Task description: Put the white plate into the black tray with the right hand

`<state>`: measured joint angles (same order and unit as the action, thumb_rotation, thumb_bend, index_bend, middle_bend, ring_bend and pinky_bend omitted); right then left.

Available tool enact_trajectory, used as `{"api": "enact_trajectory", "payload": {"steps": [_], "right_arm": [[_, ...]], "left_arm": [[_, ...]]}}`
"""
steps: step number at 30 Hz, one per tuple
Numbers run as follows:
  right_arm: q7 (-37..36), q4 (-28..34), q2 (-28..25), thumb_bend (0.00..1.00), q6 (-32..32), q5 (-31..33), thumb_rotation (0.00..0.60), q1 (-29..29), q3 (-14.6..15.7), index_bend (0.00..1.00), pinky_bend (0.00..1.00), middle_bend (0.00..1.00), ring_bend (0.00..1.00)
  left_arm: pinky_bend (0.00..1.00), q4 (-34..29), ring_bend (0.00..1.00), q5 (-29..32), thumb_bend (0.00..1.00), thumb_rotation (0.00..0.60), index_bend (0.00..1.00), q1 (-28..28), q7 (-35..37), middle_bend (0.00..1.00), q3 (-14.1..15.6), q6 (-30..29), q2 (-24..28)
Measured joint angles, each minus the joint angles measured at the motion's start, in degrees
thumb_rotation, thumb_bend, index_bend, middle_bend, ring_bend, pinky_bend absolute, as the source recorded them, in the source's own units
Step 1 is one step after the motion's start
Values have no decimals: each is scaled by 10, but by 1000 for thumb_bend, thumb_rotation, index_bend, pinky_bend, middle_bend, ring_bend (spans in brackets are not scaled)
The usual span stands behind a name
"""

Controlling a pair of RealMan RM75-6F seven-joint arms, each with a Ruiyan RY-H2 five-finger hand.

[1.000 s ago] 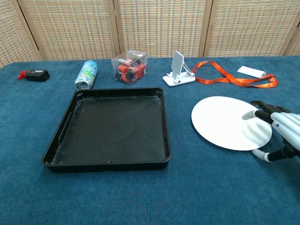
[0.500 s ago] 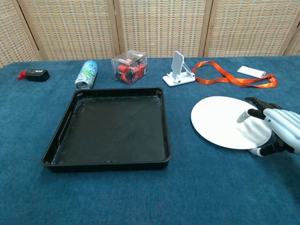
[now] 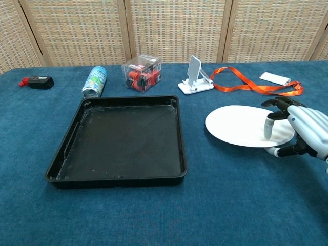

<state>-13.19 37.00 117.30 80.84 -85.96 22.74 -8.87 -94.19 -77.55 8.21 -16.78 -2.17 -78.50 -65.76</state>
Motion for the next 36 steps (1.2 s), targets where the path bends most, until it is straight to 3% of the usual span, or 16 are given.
{"api": "enact_trajectory", "payload": {"steps": [16,25,36], "right_arm": [[-4,0,-1,605,11,-2,600,0,7,655,140,242,50],[-10,-2,-6,605,63,-18,600,13,-2,665,140,246,57],[12,59,-28,606,101,-42,600,52,-17,666,140,248,59]], "left_arm": [[0,0,0,-1,0,600,0,0,2,0,0,-1,1],[0,0,0,-1,0,600,0,0,1,0,1,0,0],[0,-2,0,-1,0,600,0,0,5,0,0,-3,3]]}}
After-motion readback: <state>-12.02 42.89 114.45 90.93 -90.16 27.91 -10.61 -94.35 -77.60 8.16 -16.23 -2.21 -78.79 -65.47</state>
